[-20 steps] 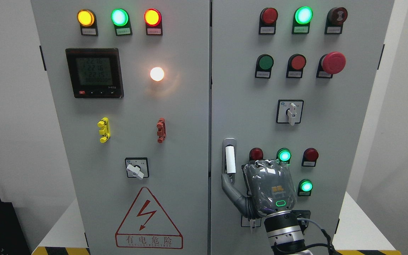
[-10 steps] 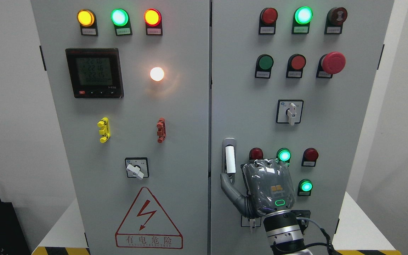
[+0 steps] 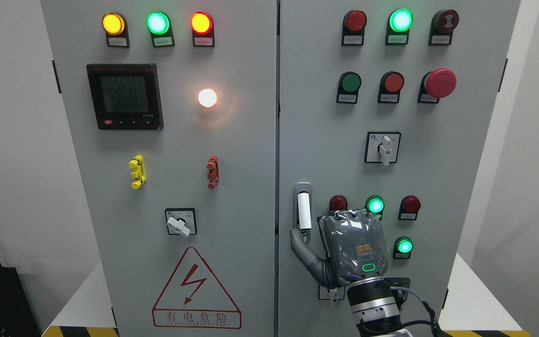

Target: Release door handle

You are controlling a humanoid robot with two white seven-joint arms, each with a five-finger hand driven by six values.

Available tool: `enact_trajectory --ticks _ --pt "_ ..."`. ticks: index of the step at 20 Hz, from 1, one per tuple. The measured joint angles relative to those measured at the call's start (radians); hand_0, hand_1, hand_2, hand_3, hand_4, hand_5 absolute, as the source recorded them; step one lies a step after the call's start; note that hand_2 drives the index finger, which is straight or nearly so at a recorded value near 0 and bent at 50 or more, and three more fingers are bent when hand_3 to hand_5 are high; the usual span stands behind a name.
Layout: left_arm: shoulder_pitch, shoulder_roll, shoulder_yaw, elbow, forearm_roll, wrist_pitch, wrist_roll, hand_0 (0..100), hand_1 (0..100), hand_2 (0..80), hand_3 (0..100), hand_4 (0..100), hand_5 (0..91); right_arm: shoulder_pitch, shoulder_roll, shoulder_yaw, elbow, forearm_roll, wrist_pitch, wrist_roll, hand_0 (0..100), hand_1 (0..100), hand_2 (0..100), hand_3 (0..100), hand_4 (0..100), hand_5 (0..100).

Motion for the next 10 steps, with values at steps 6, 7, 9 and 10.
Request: enact_trajectory --ticks 6,7,9,10 --pt "0.000 0.000 0.000 0.000 0.000 0.000 0.000 12 39 0.0 0 0 0.0 0.000 0.001 0.002 0.000 0.000 0.000 0.001 43 0 100 100 100 96" --pt "0.000 0.000 0.000 0.000 0.000 0.000 0.000 12 39 0.0 0 0 0.0 0.000 0.001 0.002 0.000 0.000 0.000 0.001 43 0 100 100 100 96" --pt "0.000 0.000 0.000 0.000 0.000 0.000 0.000 12 39 0.0 0 0 0.0 0.001 0.001 0.002 0.000 0.000 0.000 0.001 43 0 100 100 100 96" --pt "0.000 0.000 0.000 0.000 0.000 0.000 0.000 12 39 0.0 0 0 0.0 0.001 0.001 0.002 0.000 0.000 0.000 0.000 43 0 100 100 100 96"
